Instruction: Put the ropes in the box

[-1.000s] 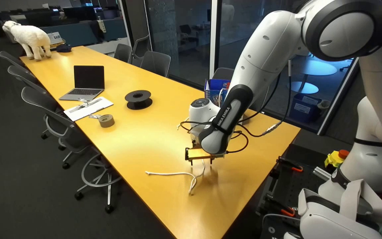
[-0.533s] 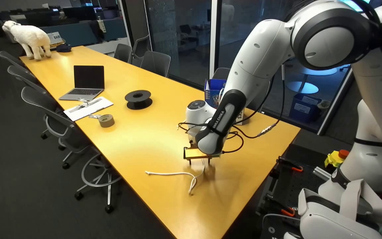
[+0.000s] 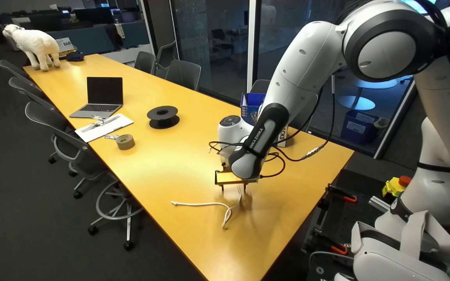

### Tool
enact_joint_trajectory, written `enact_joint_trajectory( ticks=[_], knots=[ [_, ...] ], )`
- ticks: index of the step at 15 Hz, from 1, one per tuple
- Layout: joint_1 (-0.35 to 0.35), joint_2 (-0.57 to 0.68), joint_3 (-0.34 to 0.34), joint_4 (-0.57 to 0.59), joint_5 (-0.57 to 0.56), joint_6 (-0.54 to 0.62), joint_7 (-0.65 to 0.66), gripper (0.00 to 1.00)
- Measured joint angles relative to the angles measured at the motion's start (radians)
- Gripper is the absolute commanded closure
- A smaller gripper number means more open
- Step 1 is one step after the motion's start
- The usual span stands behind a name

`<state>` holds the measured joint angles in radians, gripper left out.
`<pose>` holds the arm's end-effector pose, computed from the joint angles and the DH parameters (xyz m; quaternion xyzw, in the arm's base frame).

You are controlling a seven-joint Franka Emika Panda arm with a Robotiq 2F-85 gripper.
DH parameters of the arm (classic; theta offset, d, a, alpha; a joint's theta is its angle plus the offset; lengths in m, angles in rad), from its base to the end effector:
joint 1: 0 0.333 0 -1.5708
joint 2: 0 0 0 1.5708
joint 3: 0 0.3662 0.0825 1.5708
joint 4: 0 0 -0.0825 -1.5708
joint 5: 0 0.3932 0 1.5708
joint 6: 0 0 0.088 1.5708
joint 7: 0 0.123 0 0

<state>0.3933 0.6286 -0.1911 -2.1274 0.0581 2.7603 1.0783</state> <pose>0.5857 0.1167 0.1314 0.9010 -0.4315 0.0338 0.0307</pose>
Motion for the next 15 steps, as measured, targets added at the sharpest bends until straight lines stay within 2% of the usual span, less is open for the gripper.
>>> enact_joint_trajectory(
  ticks=[2,6,10,11,13,15],
  knots=[
    [-0.004,0.0,0.0,0.001,0.0,-0.009,0.0,0.34],
    [-0.012,-0.003,0.001,0.005,-0.001,-0.018,0.0,0.67],
    [-0.014,-0.005,0.002,0.015,-0.002,-0.024,0.0,0.94],
    [-0.015,-0.005,0.002,0.016,-0.002,-0.025,-0.001,0.98],
    [-0.017,-0.005,0.003,0.017,-0.002,-0.027,-0.001,0.99],
    [-0.021,-0.006,0.003,0.017,-0.002,-0.028,-0.001,0.94]
  ],
)
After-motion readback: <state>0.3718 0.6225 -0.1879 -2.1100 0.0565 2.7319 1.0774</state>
